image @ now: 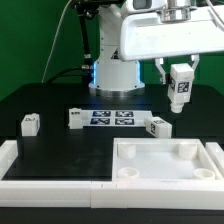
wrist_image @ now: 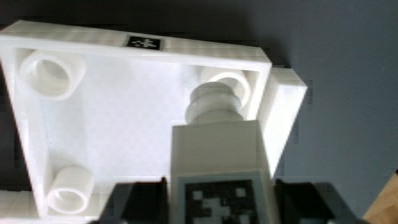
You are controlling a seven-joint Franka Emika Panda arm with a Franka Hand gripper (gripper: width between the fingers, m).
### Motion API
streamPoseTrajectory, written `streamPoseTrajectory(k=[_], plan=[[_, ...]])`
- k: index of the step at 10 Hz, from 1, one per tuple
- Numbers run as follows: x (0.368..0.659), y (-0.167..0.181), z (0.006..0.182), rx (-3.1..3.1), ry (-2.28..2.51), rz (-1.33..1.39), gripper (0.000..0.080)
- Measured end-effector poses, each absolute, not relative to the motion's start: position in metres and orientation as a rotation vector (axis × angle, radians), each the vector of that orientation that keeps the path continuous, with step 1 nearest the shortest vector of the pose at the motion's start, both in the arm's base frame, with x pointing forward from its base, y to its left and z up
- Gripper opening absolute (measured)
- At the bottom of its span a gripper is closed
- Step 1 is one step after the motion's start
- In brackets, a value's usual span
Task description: Assemble one leg
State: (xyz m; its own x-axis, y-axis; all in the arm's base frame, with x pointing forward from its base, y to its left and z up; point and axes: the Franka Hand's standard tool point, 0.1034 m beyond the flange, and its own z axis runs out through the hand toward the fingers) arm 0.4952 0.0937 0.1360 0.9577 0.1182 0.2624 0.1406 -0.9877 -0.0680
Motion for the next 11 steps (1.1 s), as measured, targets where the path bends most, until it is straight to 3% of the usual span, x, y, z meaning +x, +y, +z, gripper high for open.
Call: streamPoseTrajectory(k=[3,7,10,11], plan=[[0.506,0.092,0.136,-3.02,-0.203,-0.404,0.0288],[0.593,0.091,0.139,-2.982,-0.187,-0.496,0.0288],[0.618,0.105,0.114,-2.963,-0.244,-0.495,0.0288],[0.619,0.104,0.114,-2.963,-0.242,-0.497,0.0288]])
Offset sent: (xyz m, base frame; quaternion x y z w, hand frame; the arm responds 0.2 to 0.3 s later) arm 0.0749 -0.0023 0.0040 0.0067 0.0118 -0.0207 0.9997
